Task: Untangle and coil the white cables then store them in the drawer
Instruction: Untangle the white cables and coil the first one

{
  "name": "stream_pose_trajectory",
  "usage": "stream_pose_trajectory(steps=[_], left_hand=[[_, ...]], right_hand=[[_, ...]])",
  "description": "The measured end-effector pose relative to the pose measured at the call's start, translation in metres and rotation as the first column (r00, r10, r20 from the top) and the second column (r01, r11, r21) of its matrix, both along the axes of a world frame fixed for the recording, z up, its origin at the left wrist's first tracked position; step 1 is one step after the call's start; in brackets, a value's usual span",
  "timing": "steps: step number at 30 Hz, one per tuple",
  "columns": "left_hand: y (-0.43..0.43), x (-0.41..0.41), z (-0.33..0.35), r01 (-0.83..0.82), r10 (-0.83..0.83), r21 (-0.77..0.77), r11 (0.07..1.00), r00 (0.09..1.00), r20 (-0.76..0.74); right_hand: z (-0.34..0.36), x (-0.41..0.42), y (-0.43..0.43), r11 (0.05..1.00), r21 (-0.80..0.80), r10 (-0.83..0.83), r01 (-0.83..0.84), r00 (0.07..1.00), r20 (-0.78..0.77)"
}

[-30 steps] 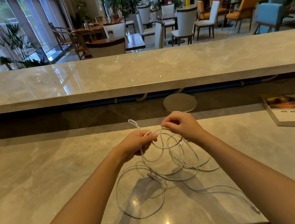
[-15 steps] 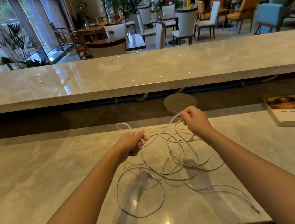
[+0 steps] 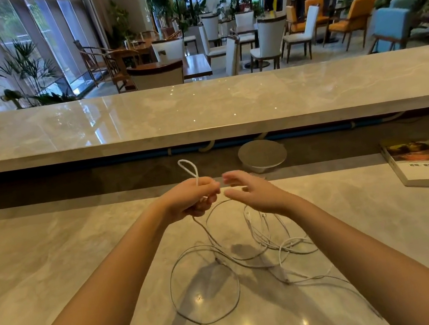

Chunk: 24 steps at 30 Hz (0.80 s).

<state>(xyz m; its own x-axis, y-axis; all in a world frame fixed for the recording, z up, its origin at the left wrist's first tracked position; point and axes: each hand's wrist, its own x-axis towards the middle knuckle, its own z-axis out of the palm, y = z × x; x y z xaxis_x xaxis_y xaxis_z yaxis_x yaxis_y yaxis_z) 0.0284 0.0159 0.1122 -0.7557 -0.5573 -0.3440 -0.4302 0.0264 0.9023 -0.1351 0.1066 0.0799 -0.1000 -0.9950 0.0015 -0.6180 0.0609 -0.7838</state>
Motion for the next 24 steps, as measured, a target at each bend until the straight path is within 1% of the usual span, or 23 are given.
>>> stream_pose_trajectory(steps=[2,3,5,7,9,11,13,14,15,16,19,22,23,24], left_hand=[[0.002,-0.001,0.011,0.067,-0.067,0.005,0.998,0.997,-0.034],[0.001,0.000,0.015,0.081,-0.080,0.025,0.996,0.995,-0.056],[-0.002,0.007,0.022,0.103,-0.088,0.116,0.988,0.987,-0.133],[-0.005,0.014,0.030,0.132,-0.092,0.192,0.973,0.975,-0.204],[-0.004,0.018,0.037,0.160,-0.111,0.207,0.965,0.967,-0.229],[-0.002,0.018,0.042,0.169,-0.122,0.197,0.966,0.965,-0.231],[0.000,0.015,0.043,0.127,-0.090,0.162,0.979,0.971,-0.219],[0.000,0.014,0.044,0.100,-0.070,0.131,0.986,0.974,-0.215],[0.000,0.013,0.044,0.074,-0.051,0.100,0.992,0.975,-0.217],[-0.001,0.012,0.043,0.054,-0.036,0.076,0.996,0.974,-0.225],[-0.004,0.012,0.040,0.028,-0.021,0.032,0.999,0.979,-0.203],[-0.002,0.010,0.044,-0.039,0.019,-0.133,0.990,0.988,-0.154],[-0.002,0.009,0.048,-0.092,0.061,-0.170,0.981,0.982,-0.181],[-0.002,0.009,0.052,-0.146,0.106,-0.163,0.976,0.967,-0.232]], right_hand=[[0.011,0.009,-0.006,0.999,-0.013,0.043,-0.042,0.997,0.058],[0.015,0.009,-0.008,0.998,-0.015,0.065,-0.064,0.990,0.126],[0.020,0.004,-0.009,0.991,-0.006,0.126,-0.131,0.945,0.301],[0.022,0.000,-0.010,0.983,-0.011,0.173,-0.182,0.912,0.372],[0.022,0.000,-0.013,0.985,-0.031,0.168,-0.169,0.903,0.396],[0.027,0.002,-0.017,0.993,-0.045,0.113,-0.105,0.859,0.499],[0.035,0.004,-0.020,0.997,-0.043,0.082,-0.072,0.746,0.661],[0.039,0.004,-0.021,0.997,-0.047,0.082,-0.069,0.690,0.719],[0.042,0.004,-0.022,0.997,-0.058,0.083,-0.059,0.653,0.752],[0.045,0.005,-0.022,0.996,-0.073,0.084,-0.043,0.634,0.769],[0.053,0.005,-0.023,0.995,-0.097,0.054,0.034,0.623,0.780],[0.062,0.004,-0.025,0.985,-0.059,-0.040,0.160,0.550,0.834],[0.064,0.002,-0.026,0.979,-0.042,-0.070,0.199,0.526,0.848],[0.065,0.000,-0.026,0.974,-0.033,-0.093,0.226,0.525,0.846]])
